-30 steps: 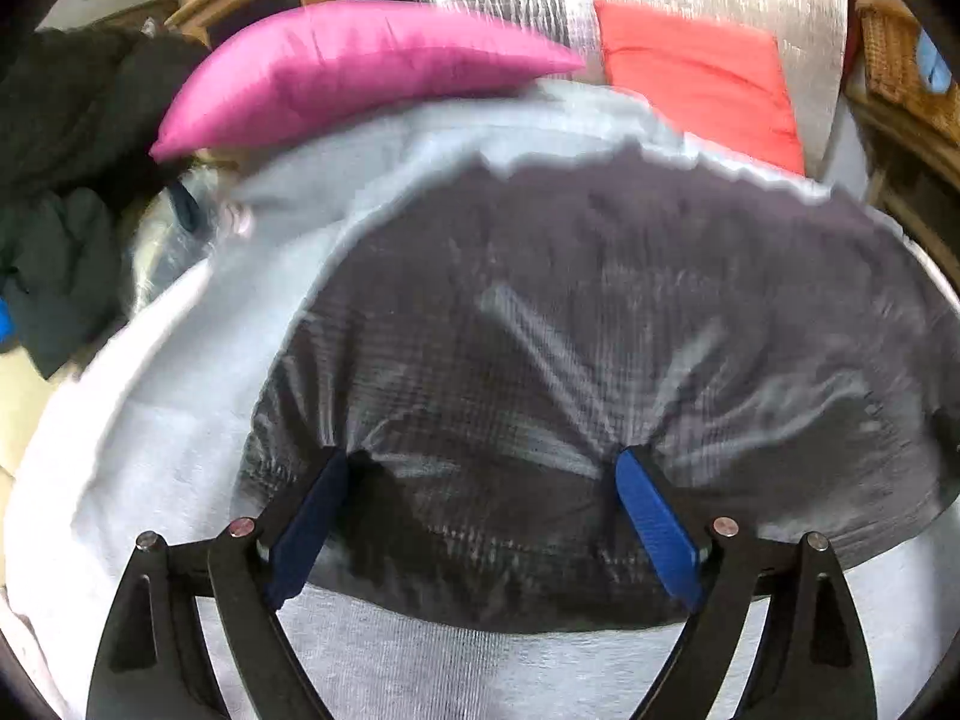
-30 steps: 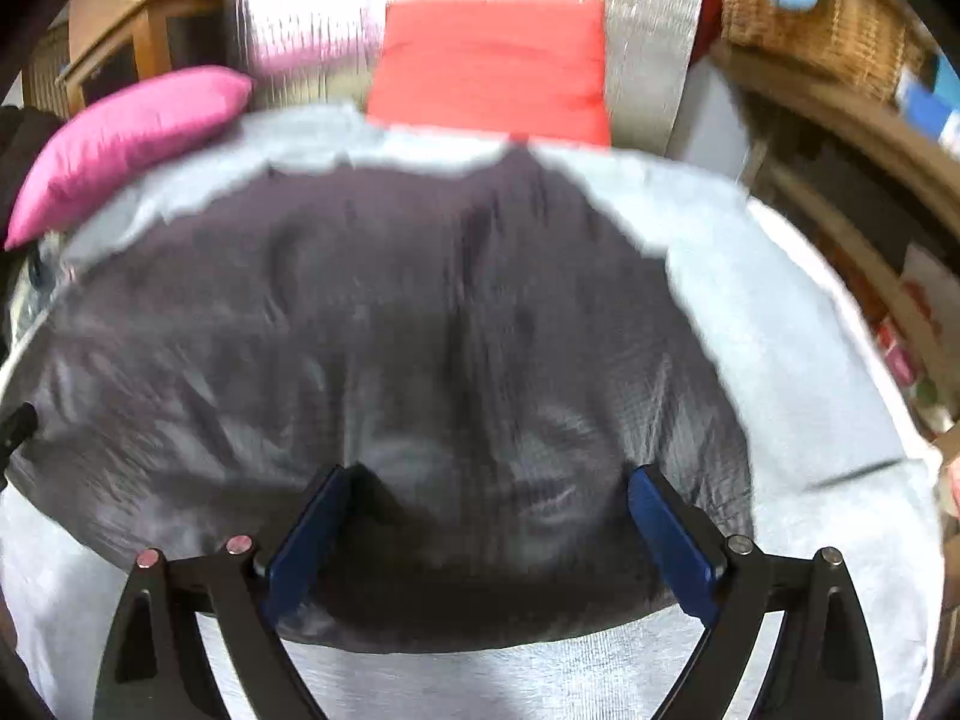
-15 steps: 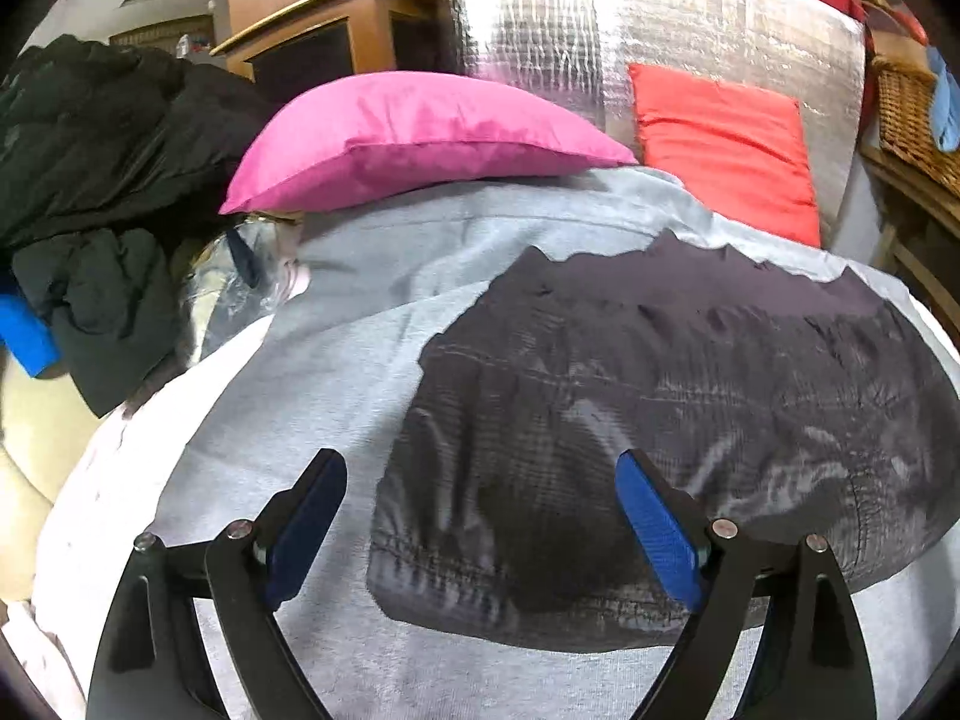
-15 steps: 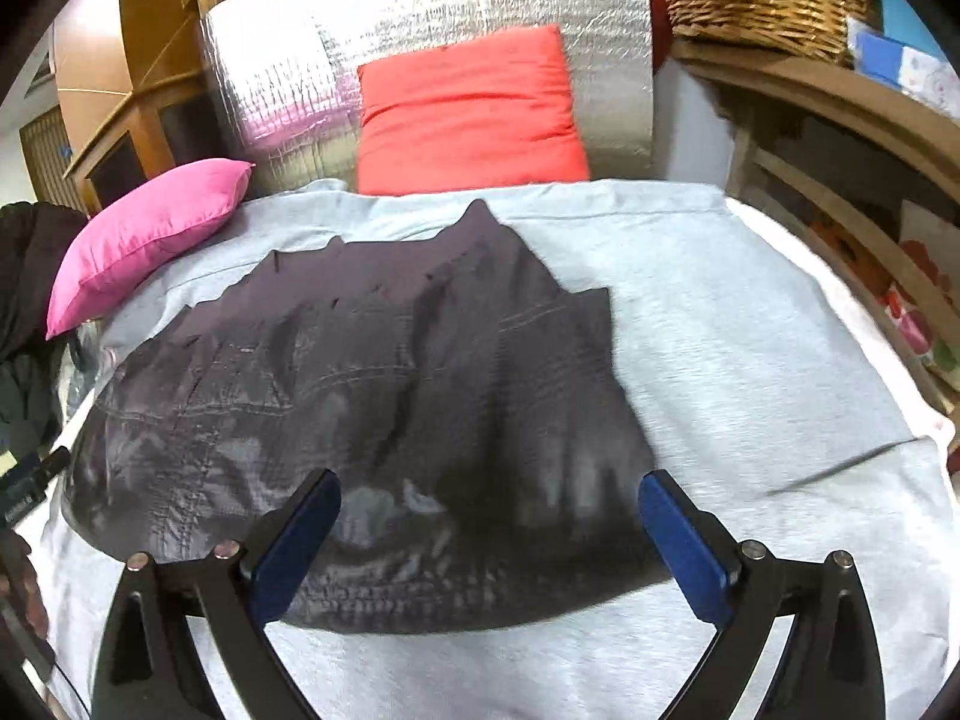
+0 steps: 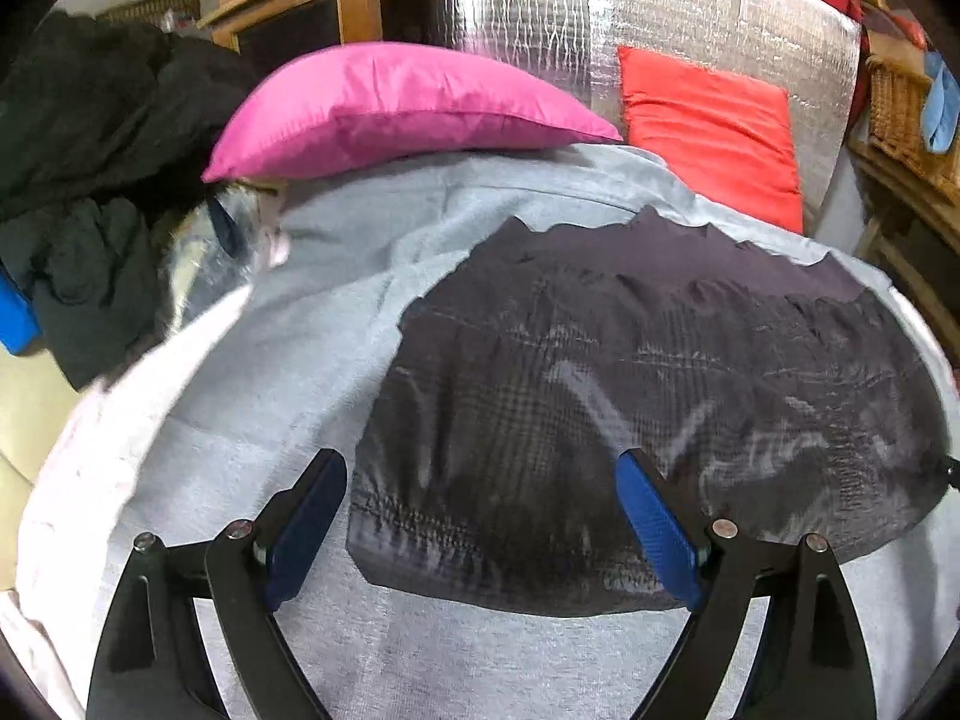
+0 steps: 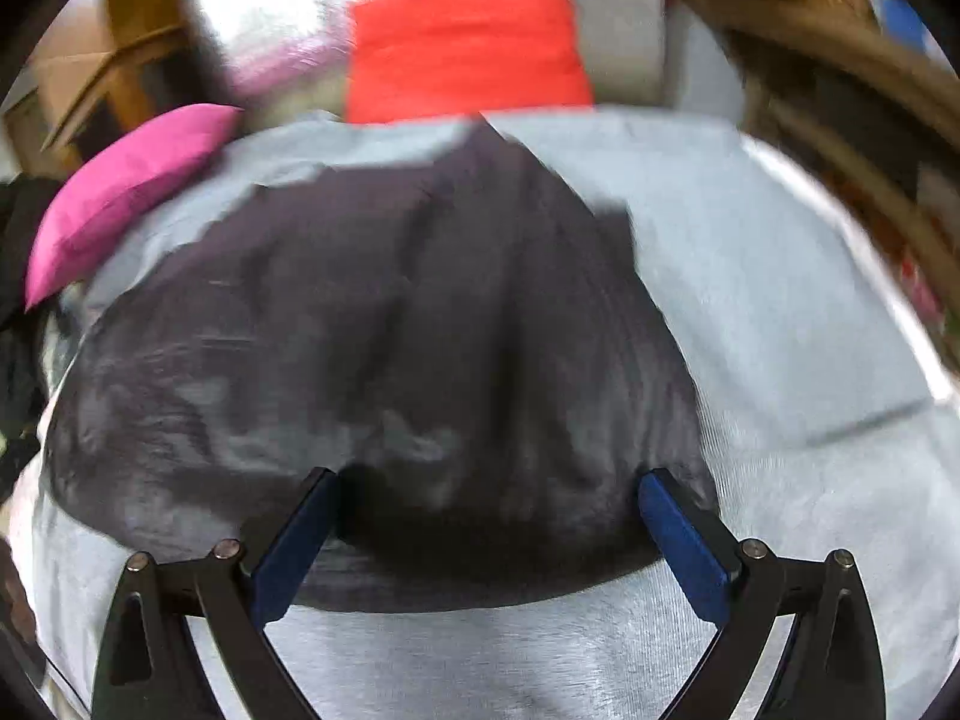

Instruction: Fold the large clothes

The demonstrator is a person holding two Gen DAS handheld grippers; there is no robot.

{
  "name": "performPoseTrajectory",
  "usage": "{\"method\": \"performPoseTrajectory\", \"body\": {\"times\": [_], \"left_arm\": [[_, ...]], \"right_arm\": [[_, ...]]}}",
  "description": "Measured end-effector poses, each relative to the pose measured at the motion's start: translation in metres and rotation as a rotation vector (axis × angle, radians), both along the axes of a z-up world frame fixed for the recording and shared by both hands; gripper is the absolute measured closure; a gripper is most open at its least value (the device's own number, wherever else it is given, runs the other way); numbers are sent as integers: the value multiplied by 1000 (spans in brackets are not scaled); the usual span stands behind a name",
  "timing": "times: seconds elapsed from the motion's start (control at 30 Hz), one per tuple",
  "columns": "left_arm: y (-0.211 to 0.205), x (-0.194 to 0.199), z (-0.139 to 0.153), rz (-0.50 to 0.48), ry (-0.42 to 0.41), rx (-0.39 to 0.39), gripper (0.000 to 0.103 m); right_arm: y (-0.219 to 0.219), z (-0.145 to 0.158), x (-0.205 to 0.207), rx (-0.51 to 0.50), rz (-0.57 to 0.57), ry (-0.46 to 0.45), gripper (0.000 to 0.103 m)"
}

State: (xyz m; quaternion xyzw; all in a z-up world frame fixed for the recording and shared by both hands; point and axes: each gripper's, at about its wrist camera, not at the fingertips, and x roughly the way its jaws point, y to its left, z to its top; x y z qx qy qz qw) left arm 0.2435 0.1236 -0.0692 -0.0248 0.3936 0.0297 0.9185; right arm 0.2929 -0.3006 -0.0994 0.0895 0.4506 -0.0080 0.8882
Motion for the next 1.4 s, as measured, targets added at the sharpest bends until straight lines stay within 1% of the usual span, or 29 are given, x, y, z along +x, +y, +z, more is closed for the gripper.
{"method": "performPoseTrajectory", "body": {"times": [0.07, 0.13, 0.17, 0.2, 0.23, 0.27, 0.33, 0.37, 0.4, 0.43, 0.5, 0.53, 0.63, 0.73, 0.87, 0.9, 0.93, 1.0, 1.03, 1.07, 1.17, 1.23, 1.27, 1.3, 1.33, 1.37, 1.4], "left_arm": [[15, 5, 2, 3, 1, -61, 12], [40, 17, 2, 19, 20, -153, 12], [48, 23, 1, 22, 35, -189, 12], [61, 32, -2, 28, 58, -245, 12], [71, 41, -6, 20, 80, -298, 12], [77, 48, -9, 1, 100, -333, 12], [87, 68, -21, -31, 150, -396, 12], [90, 74, -26, -39, 169, -414, 12], [93, 83, -35, -51, 200, -446, 12], [94, 88, -39, -55, 215, -464, 12], [97, 99, -48, -63, 232, -491, 12], [96, 104, -51, -81, 240, -512, 12], [98, 111, -56, -97, 245, -587, 12], [96, 117, -60, -118, 255, -605, 12], [91, 125, -71, -123, 281, -618, 12], [91, 126, -72, -122, 278, -617, 12], [92, 125, -71, -121, 268, -624, 12], [93, 126, -71, -125, 267, -636, 12], [92, 127, -71, -131, 271, -634, 12], [93, 127, -72, -136, 274, -629, 12], [85, 131, -72, -159, 284, -607, 12], [78, 133, -72, -159, 297, -558, 13], [73, 135, -71, -168, 297, -537, 29], [67, 137, -71, -185, 310, -527, 51], [64, 139, -71, -188, 319, -529, 57], [60, 139, -69, -194, 315, -525, 71], [55, 139, -66, -200, 311, -501, 73]], "right_arm": [[-10, 12, -4, 66, 3, -47, 2], [-27, 31, -6, 125, -2, -103, 2], [-35, 38, -5, 133, -10, -116, 2], [-47, 44, -1, 145, -17, -124, 2], [-54, 46, 2, 158, -16, -123, 2], [-66, 46, 11, 183, -12, -110, 2], [-88, 38, 28, 221, -23, -77, 2], [-95, 31, 37, 251, -22, -50, 2], [-102, 23, 46, 298, -21, -19, 2], [-110, 13, 56, 365, -25, 10, 2], [-114, 3, 68, 437, 2, 32, 2], [-113, -2, 71, 447, 18, 37, 2], [-104, -10, 86, 430, 72, 57, 2], [-96, -20, 92, 432, 93, 85, 2], [-94, -23, 93, 432, 114, 71, 3], [-93, -24, 93, 433, 120, 74, 7], [-92, -24, 95, 428, 124, 80, 14], [-92, -23, 95, 418, 134, 84, 19], [-92, -23, 96, 423, 139, 83, 24], [-92, -22, 96, 425, 148, 84, 25], [-91, -24, 100, 427, 152, 90, 25], [-88, -26, 101, 421, 151, 90, 25], [-86, -26, 102, 416, 150, 92, 25], [-84, -27, 103, 414, 153, 93, 26], [-79, -27, 105, 421, 169, 101, 45], [-72, -30, 109, 430, 194, 131, 51], [-66, -29, 111, 402, 200, 136, 59]]}}
